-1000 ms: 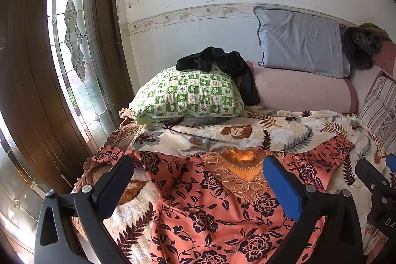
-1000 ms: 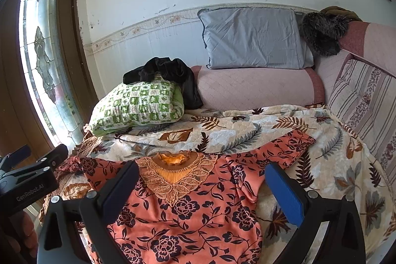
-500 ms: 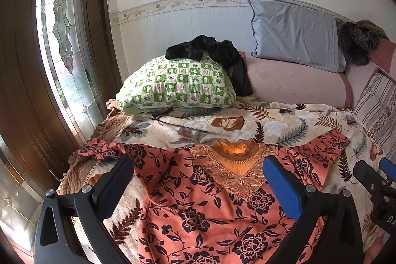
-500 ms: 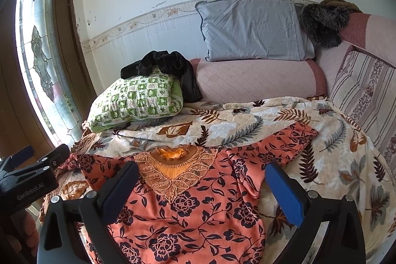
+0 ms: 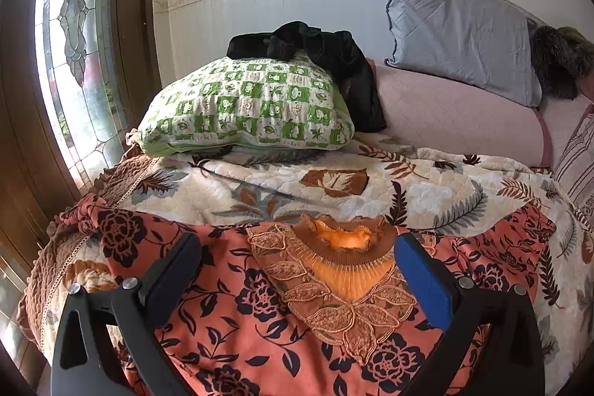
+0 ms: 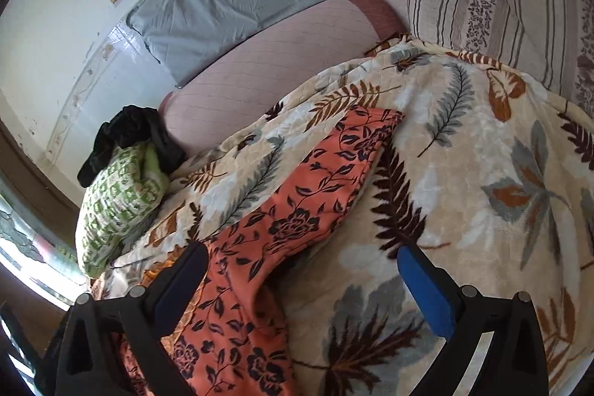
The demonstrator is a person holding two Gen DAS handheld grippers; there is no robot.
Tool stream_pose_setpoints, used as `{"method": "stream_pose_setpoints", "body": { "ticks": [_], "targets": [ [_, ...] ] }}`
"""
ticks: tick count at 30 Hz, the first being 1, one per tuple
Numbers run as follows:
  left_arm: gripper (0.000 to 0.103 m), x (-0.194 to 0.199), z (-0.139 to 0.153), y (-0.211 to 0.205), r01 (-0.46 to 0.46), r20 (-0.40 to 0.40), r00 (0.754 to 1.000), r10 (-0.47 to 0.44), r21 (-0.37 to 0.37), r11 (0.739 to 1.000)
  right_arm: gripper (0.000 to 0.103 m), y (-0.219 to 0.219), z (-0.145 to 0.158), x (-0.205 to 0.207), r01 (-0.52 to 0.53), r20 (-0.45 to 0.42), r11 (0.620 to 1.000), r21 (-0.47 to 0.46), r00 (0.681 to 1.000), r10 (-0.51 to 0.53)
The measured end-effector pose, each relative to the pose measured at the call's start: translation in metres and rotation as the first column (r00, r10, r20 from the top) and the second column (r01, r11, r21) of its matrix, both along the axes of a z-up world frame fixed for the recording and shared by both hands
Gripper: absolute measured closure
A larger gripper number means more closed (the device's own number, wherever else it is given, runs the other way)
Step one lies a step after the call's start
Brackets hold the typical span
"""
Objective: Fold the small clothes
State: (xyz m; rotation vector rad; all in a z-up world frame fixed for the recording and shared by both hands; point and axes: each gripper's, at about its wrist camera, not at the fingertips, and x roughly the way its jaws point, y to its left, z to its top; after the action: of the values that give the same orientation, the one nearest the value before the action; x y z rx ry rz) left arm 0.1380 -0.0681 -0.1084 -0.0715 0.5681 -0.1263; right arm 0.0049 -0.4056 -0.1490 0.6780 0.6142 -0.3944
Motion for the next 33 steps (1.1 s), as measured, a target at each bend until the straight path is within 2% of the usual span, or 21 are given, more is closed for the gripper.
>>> {"method": "stream_pose_setpoints", "body": {
  "ticks": [1, 3, 6, 9, 10, 15, 16, 18, 19, 20, 21, 22, 23, 26, 29, 33],
  "targets": [
    [0.000, 0.005, -0.004, -0.005, 0.015, 0.003, 1.000, -0.015, 0.011, 1.000, 0.000, -0.009, -0.001, 0.007, 0.001, 0.014, 1.000, -0.013, 1.000, -0.001],
    [0.000, 0.011, -0.027, -0.007, 0.042, -0.020, 0.999, -0.040, 0.081, 0.996, 0.000, -0.028, -0.005, 0.024, 0.004, 0.031, 1.000, -0.025, 1.000, -0.003],
    [0.000, 0.019, -0.059, -0.004, 0.067, -0.089, 0.995, -0.055, 0.135, 0.989, 0.001, -0.062, -0.021, 0.056, 0.015, 0.038, 1.000, 0.021, 0.999, -0.016],
    [0.000, 0.029, -0.068, 0.002, 0.048, -0.096, 0.995, -0.033, 0.156, 0.987, 0.008, -0.098, -0.045, 0.084, 0.071, 0.002, 0.996, 0.062, 0.997, -0.071],
    [0.000, 0.031, -0.068, 0.003, 0.037, -0.089, 0.996, -0.023, 0.166, 0.985, 0.014, -0.110, -0.054, 0.090, 0.094, -0.007, 0.992, 0.088, 0.996, -0.094],
    [0.000, 0.046, -0.073, 0.013, -0.005, -0.081, 0.997, 0.021, 0.190, 0.982, 0.025, -0.163, -0.093, 0.112, 0.217, -0.057, 0.959, 0.182, 0.976, -0.210],
    [0.000, 0.049, -0.075, 0.014, -0.010, -0.086, 0.996, 0.027, 0.190, 0.982, 0.029, -0.171, -0.100, 0.115, 0.227, -0.045, 0.951, 0.211, 0.974, -0.222],
    [0.000, 0.053, -0.077, 0.015, -0.019, -0.085, 0.996, 0.037, 0.196, 0.980, 0.043, -0.182, -0.113, 0.123, 0.230, -0.046, 0.939, 0.254, 0.973, -0.226],
    [0.000, 0.055, -0.078, 0.016, -0.026, -0.083, 0.996, 0.043, 0.199, 0.980, 0.058, -0.187, -0.119, 0.128, 0.227, -0.047, 0.934, 0.276, 0.974, -0.222],
    [0.000, 0.057, -0.078, 0.016, -0.031, -0.083, 0.995, 0.048, 0.199, 0.980, 0.066, -0.191, -0.123, 0.131, 0.229, -0.037, 0.930, 0.288, 0.973, -0.228],
    [0.000, 0.059, -0.079, 0.017, -0.033, -0.090, 0.995, 0.052, 0.199, 0.979, 0.067, -0.194, -0.125, 0.132, 0.230, -0.020, 0.926, 0.299, 0.972, -0.235],
    [0.000, 0.060, -0.080, 0.019, -0.035, -0.097, 0.994, 0.055, 0.198, 0.980, 0.074, -0.195, -0.125, 0.132, 0.238, -0.010, 0.921, 0.307, 0.969, -0.247],
    [0.000, 0.061, -0.080, 0.021, -0.041, -0.098, 0.993, 0.062, 0.197, 0.980, 0.083, -0.195, -0.125, 0.132, 0.251, -0.014, 0.917, 0.310, 0.966, -0.259],
    [0.000, 0.065, -0.075, 0.036, -0.082, -0.097, 0.990, 0.101, 0.181, 0.980, 0.095, -0.184, -0.107, 0.126, 0.236, 0.038, 0.926, 0.295, 0.965, -0.259],
    [0.000, 0.065, -0.069, 0.056, -0.136, -0.098, 0.984, 0.152, 0.159, 0.978, 0.096, -0.155, -0.068, 0.122, 0.160, 0.129, 0.953, 0.256, 0.972, -0.198],
    [0.000, 0.062, -0.059, 0.087, -0.213, -0.073, 0.971, 0.226, 0.153, 0.965, 0.096, -0.100, -0.006, 0.124, 0.030, 0.241, 0.972, 0.232, 0.966, -0.087]
  ]
}}
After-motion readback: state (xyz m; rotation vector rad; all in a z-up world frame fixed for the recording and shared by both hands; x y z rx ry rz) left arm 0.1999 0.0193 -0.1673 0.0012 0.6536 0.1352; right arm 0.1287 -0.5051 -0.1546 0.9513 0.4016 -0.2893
